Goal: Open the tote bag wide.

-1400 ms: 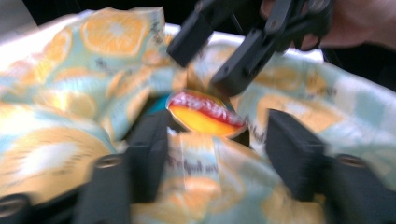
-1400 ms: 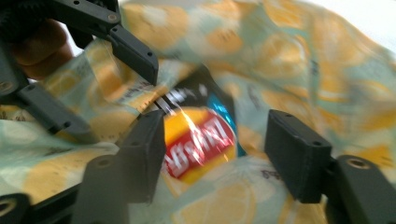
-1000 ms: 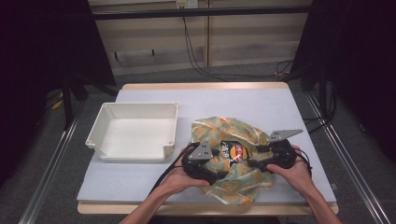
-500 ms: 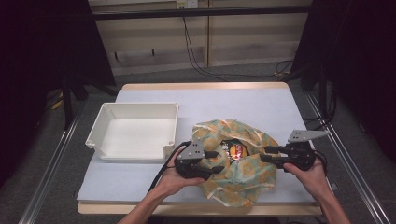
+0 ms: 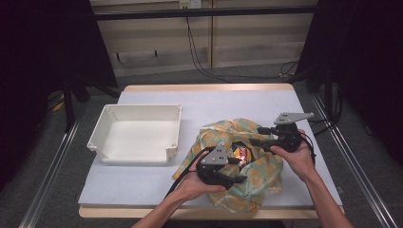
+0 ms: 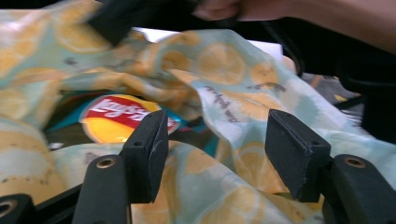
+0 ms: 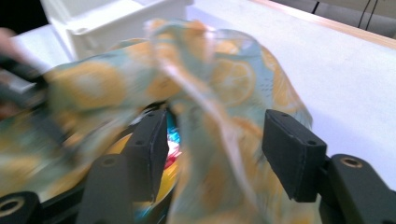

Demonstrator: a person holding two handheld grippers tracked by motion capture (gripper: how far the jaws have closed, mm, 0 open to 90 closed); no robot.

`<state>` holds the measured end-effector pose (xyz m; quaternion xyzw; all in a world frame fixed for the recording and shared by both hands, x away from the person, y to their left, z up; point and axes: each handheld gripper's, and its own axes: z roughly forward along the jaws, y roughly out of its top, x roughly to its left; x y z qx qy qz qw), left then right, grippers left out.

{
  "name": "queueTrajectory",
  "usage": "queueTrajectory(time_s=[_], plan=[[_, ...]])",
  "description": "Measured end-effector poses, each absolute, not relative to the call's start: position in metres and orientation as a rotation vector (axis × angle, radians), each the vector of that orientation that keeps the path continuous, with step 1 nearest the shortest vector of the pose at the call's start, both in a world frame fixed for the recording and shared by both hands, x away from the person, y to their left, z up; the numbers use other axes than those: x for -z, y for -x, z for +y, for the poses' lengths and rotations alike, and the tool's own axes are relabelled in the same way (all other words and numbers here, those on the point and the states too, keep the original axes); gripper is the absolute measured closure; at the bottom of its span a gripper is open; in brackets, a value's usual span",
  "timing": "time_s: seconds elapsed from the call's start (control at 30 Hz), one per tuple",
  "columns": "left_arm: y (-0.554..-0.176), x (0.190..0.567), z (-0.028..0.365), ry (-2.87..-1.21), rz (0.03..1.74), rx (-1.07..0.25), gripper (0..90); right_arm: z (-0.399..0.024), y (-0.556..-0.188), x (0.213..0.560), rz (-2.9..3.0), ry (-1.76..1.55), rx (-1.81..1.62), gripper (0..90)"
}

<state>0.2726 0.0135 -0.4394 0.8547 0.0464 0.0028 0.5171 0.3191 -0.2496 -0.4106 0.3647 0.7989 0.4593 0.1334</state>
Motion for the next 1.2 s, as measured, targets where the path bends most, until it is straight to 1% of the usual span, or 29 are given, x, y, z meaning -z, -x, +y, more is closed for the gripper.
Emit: queueTrajectory(time_s=[0.03, 0.07, 0.1, 0.13, 0.2, 0.23, 0.3, 0.33, 0.4, 0.47, 0.5, 0.53, 0.57, 0.6, 0.63, 0.67, 0.7, 0.73, 0.77, 0.83, 0.87, 0.9, 0.93, 1.03, 1.07, 1.1, 1.13, 1.17, 1.2], plan=[[-0.270, 0.441, 0.012, -2.065, 0.096, -0.005, 40.8, -0.248, -0.326, 0.414, 2.315, -1.071, -1.324, 53.7], [-0.267, 0.443, 0.012, -2.088, 0.078, -0.013, 44.7, -0.248, -0.333, 0.417, 2.327, -1.075, -1.338, 65.6], [-0.265, 0.445, 0.011, -2.103, 0.061, -0.014, 51.2, -0.249, -0.339, 0.420, 2.324, -1.095, -1.345, 71.0], [-0.263, 0.447, 0.010, -2.117, 0.046, -0.012, 59.3, -0.250, -0.346, 0.422, 2.312, -1.129, -1.354, 78.5], [-0.260, 0.451, 0.009, -2.135, 0.009, -0.009, 76.0, -0.255, -0.359, 0.426, 2.295, -1.173, -1.396, 85.6], [-0.259, 0.452, 0.008, -2.143, -0.013, 0.024, 89.9, -0.261, -0.373, 0.428, 2.276, -1.222, -1.423, 88.1], [-0.255, 0.456, 0.005, -2.173, -0.030, 0.032, 90.0, -0.263, -0.379, 0.429, 2.265, -1.246, -1.404, 88.0], [-0.254, 0.457, 0.004, -2.192, -0.059, 0.044, 90.0, -0.265, -0.385, 0.432, 2.259, -1.264, -1.396, 87.6], [-0.250, 0.459, 0.002, -2.196, -0.056, 0.054, 90.0, -0.267, -0.394, 0.437, 2.252, -1.300, -1.359, 84.7], [-0.249, 0.459, 0.003, -2.180, -0.036, 0.065, 90.0, -0.267, -0.401, 0.445, 2.255, -1.331, -1.307, 78.2], [-0.251, 0.456, 0.006, -2.166, -0.030, 0.054, 90.0, -0.267, -0.402, 0.454, 2.279, -1.358, -1.269, 71.6], [-0.251, 0.456, 0.006, -2.166, -0.030, 0.054, 90.0, -0.267, -0.402, 0.454, 2.279, -1.358, -1.269, 71.6], [-0.253, 0.454, 0.009, -2.150, -0.033, 0.055, 90.0, -0.266, -0.401, 0.457, 2.284, -1.356, -1.267, 66.6], [-0.253, 0.452, 0.012, -2.136, -0.009, 0.055, 88.8, -0.266, -0.394, 0.458, 2.282, -1.348, -1.284, 59.0], [-0.255, 0.449, 0.015, -2.128, -0.007, 0.047, 88.8, -0.266, -0.394, 0.458, 2.282, -1.348, -1.284, 59.0], [-0.256, 0.448, 0.018, -2.106, 0.017, 0.045, 85.6, -0.266, -0.390, 0.457, 2.280, -1.338, -1.291, 53.7], [-0.259, 0.443, 0.024, -2.085, 0.035, 0.032, 83.9, -0.268, -0.380, 0.451, 2.260, -1.319, -1.315, 46.3], [-0.259, 0.443, 0.024, -2.085, 0.035, 0.032, 81.7, -0.268, -0.380, 0.451, 2.260, -1.319, -1.315, 46.3], [-0.261, 0.441, 0.026, -2.067, 0.058, 0.029, 81.7, -0.270, -0.375, 0.448, 2.254, -1.311, -1.322, 41.6], [-0.264, 0.436, 0.032, -2.052, 0.083, 0.010, 76.9, -0.273, -0.366, 0.440, 2.259, -1.298, -1.319, 34.0], [-0.266, 0.433, 0.034, -2.035, 0.087, 0.013, 75.6, -0.274, -0.362, 0.436, 2.254, -1.285, -1.318, 33.9], [-0.269, 0.427, 0.039, -2.023, 0.102, -0.006, 72.9, -0.277, -0.351, 0.427, 2.240, -1.256, -1.338, 30.7], [-0.269, 0.427, 0.039, -2.023, 0.102, -0.006, 71.3, -0.277, -0.351, 0.427, 2.240, -1.256, -1.338, 30.7], [-0.270, 0.421, 0.046, -1.987, 0.130, -0.015, 69.0, -0.284, -0.338, 0.418, 2.209, -1.248, -1.359, 26.4], [-0.272, 0.419, 0.048, -1.978, 0.133, -0.023, 69.0, -0.287, -0.329, 0.416, 2.199, -1.249, -1.362, 25.7], [-0.273, 0.418, 0.050, -1.969, 0.150, -0.033, 69.0, -0.287, -0.329, 0.416, 2.199, -1.249, -1.362, 25.7], [-0.276, 0.417, 0.052, -1.956, 0.151, -0.028, 69.0, -0.288, -0.325, 0.414, 2.197, -1.249, -1.359, 26.6], [-0.280, 0.414, 0.053, -1.945, 0.177, -0.049, 70.0, -0.290, -0.317, 0.411, 2.200, -1.234, -1.381, 39.5], [-0.280, 0.414, 0.053, -1.945, 0.177, -0.049, 70.2, -0.290, -0.317, 0.411, 2.200, -1.234, -1.381, 39.5]])
